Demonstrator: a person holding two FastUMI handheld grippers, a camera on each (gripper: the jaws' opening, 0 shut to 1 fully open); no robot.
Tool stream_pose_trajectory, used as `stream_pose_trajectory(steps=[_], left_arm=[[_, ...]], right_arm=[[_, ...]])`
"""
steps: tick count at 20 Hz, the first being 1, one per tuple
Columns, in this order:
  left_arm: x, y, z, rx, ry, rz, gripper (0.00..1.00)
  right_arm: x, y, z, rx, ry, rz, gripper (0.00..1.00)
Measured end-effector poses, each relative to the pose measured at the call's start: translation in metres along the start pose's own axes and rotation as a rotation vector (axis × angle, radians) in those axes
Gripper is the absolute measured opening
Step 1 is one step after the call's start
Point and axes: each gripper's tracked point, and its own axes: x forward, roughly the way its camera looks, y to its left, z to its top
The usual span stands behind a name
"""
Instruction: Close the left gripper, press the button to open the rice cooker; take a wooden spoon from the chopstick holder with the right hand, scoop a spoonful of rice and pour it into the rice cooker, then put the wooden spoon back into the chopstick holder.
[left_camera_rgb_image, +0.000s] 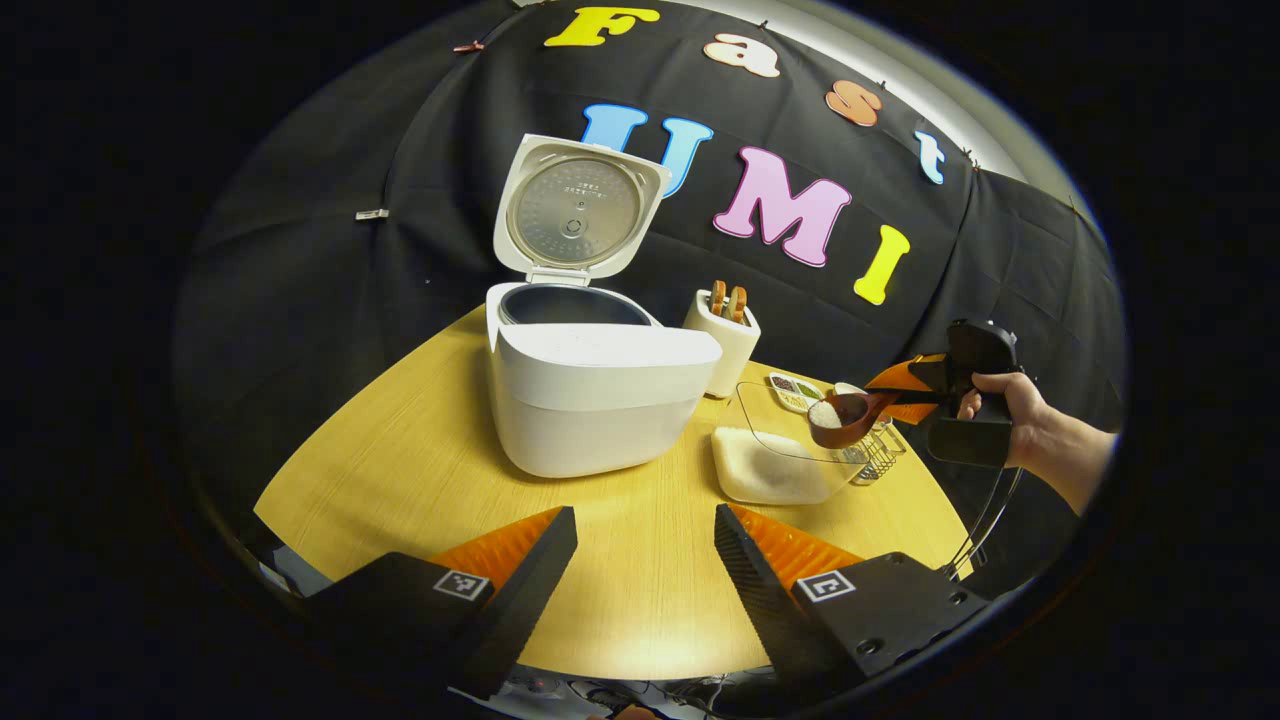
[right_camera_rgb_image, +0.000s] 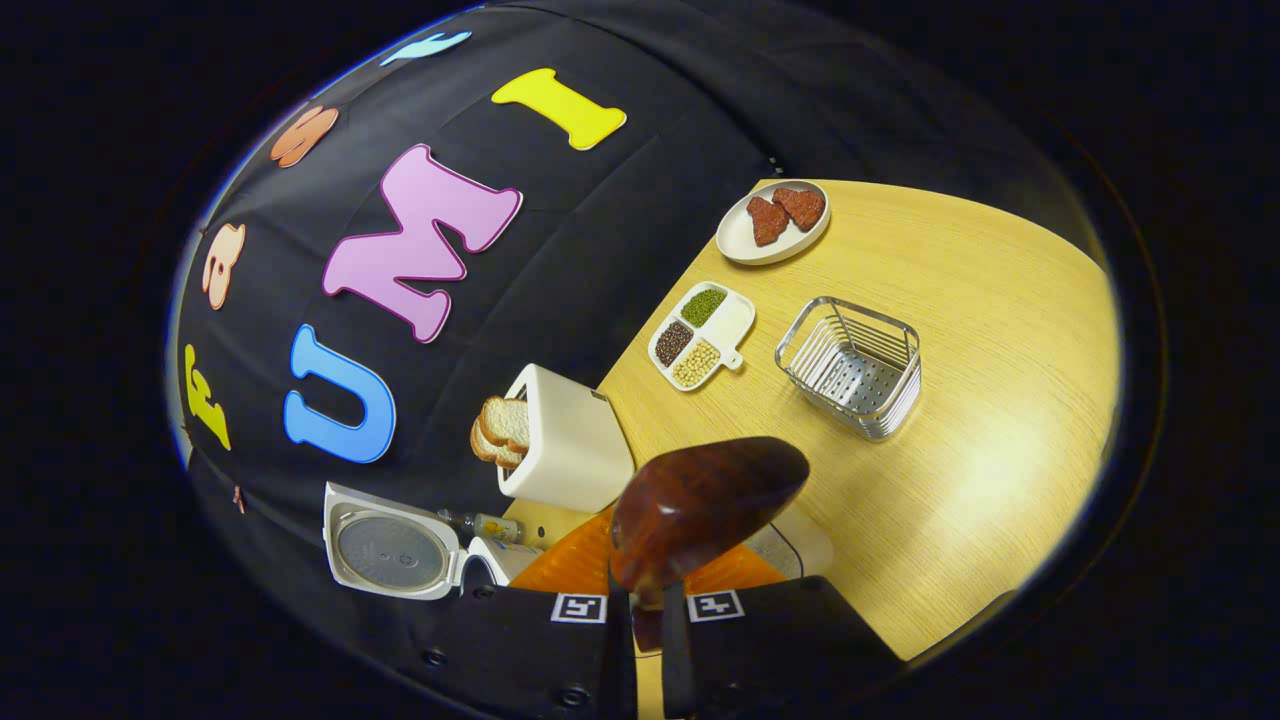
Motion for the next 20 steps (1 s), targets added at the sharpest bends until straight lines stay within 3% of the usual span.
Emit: stream_pose_trajectory(steps=[6,10,14,20], left_arm=[[-0.002,0.008,0.002,-0.021,-0.007,0.012,0.96],[0.001,0.015,0.008,-0.027,-0.020,0.018,0.96],[0.003,0.027,0.011,-0.017,-0.033,0.027,0.96],[-0.007,0.052,0.005,-0.059,-0.036,0.057,0.96]], right_arm=[[-0.004,0.040,0.004,0.083,0.018,0.030,0.14],[-0.004,0.082,0.000,0.137,0.031,0.091,0.14],[0.000,0.125,-0.015,0.128,0.053,0.142,0.14],[0.010,0.195,-0.047,0.215,0.098,0.242,0.14]])
